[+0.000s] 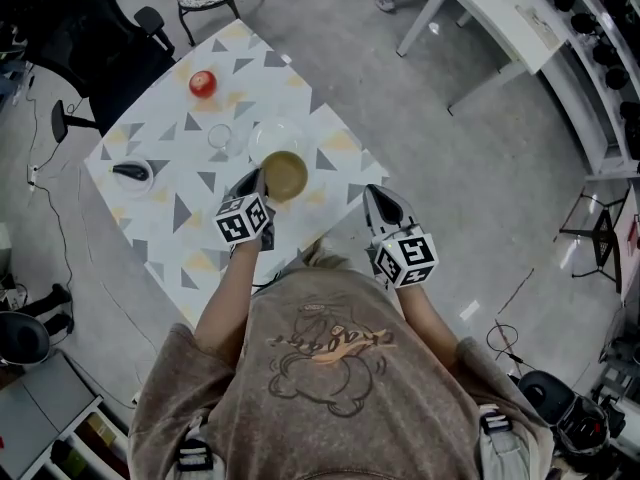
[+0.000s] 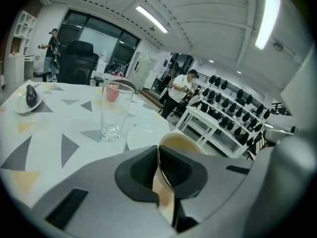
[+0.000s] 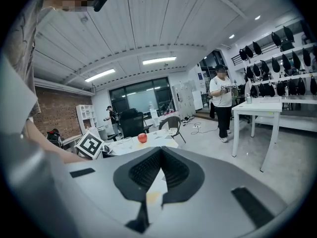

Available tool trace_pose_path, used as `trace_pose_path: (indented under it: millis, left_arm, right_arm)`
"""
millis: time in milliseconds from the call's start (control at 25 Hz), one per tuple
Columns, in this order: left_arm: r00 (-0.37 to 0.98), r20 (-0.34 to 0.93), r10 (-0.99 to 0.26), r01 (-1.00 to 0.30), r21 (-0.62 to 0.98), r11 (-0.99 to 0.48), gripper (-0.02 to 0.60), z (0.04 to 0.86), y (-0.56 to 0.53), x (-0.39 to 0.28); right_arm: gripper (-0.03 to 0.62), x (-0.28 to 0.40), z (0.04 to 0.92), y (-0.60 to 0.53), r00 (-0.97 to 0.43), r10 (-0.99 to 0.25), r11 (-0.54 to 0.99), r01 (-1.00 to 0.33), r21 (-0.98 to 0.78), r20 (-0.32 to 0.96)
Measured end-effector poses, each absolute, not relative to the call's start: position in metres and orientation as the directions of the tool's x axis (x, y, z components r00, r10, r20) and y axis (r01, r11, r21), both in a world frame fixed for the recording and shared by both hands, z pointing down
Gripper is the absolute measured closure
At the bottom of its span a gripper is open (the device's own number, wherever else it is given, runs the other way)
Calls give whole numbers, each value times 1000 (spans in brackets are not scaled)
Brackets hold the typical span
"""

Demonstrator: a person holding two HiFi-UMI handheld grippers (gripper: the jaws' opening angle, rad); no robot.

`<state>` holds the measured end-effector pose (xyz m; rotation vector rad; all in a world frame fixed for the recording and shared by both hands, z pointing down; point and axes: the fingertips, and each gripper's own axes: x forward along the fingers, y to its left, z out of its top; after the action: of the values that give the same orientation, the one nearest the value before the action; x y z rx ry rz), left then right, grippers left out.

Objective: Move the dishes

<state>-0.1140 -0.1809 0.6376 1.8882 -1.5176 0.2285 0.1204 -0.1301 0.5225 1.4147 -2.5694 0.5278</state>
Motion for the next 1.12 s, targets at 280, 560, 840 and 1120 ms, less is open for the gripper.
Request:
trace_pose_path:
  millis: [280, 560, 840, 1120]
  left_arm:
    - [327, 557, -764, -906, 415, -86, 552, 651, -157, -101]
    - [336, 584, -739, -903, 423, -77, 552, 668, -144, -95]
    - [322, 607, -727, -913, 403, -68, 552, 675, -142, -97]
    - [304, 612, -730, -918, 394, -52, 552, 678, -142, -99]
  right_arm:
    - [592, 120, 524, -120, -540, -783, 492, -841, -225, 308]
    - [592, 121, 525, -110, -539, -783, 492, -842, -220, 310]
    - [592, 123, 523, -106, -536, -785, 491, -844, -216, 311]
    - [592, 123, 524, -102, -539, -782, 495, -842, -214, 313]
